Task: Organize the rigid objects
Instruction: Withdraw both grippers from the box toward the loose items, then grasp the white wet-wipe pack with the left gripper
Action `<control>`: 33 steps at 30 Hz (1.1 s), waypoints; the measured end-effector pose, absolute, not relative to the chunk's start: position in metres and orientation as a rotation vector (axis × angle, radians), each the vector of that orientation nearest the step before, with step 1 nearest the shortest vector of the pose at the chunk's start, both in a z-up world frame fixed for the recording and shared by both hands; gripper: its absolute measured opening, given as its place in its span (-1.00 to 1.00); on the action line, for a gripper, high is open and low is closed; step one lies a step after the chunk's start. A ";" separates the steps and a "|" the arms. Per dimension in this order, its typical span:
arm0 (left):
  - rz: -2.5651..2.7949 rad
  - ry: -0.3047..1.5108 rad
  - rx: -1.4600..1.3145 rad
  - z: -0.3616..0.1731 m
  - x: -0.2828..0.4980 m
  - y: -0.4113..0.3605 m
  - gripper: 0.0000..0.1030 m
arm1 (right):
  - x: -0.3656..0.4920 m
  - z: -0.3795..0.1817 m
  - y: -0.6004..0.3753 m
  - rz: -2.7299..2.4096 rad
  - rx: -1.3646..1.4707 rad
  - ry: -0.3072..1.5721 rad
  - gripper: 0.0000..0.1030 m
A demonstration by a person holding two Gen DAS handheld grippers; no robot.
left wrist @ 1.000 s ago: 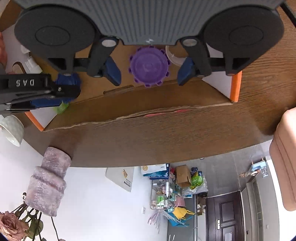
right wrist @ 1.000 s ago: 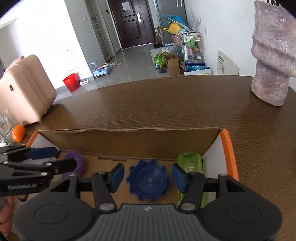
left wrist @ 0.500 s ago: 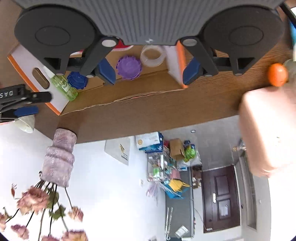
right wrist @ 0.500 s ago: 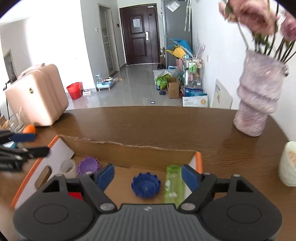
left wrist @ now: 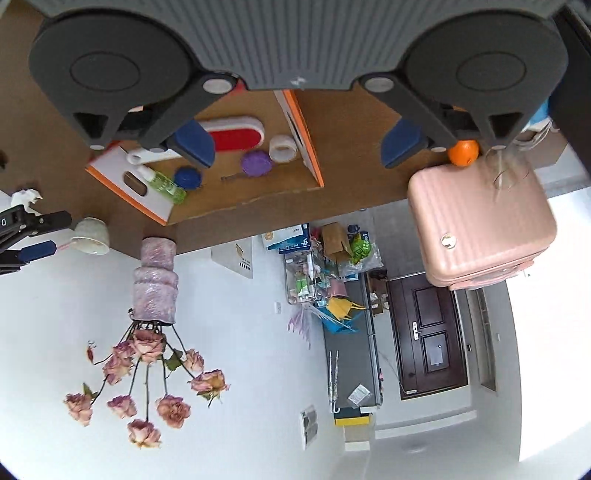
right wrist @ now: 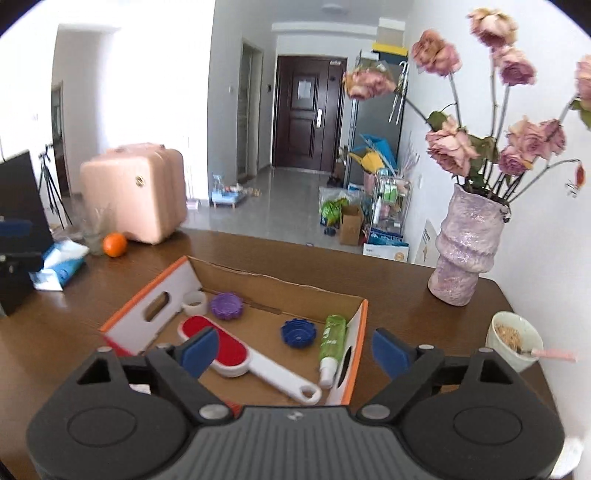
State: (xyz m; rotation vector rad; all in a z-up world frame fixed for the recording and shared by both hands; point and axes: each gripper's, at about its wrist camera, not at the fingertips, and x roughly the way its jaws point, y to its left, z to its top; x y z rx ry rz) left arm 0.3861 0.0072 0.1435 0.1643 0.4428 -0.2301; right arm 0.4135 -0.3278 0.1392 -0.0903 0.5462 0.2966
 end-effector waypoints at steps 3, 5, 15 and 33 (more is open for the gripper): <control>-0.201 0.383 0.164 0.129 0.344 0.013 1.00 | 0.365 0.127 -0.332 0.292 -0.054 0.457 0.80; -0.145 0.365 0.161 0.114 0.317 0.017 1.00 | 0.335 0.112 -0.336 0.302 -0.027 0.419 0.91; -0.019 0.413 0.048 0.044 0.204 0.028 1.00 | 0.226 0.031 -0.332 0.244 -0.007 0.424 0.91; -0.133 0.584 -0.106 0.002 0.276 0.016 0.41 | 0.253 -0.002 -0.278 0.441 0.014 0.535 0.20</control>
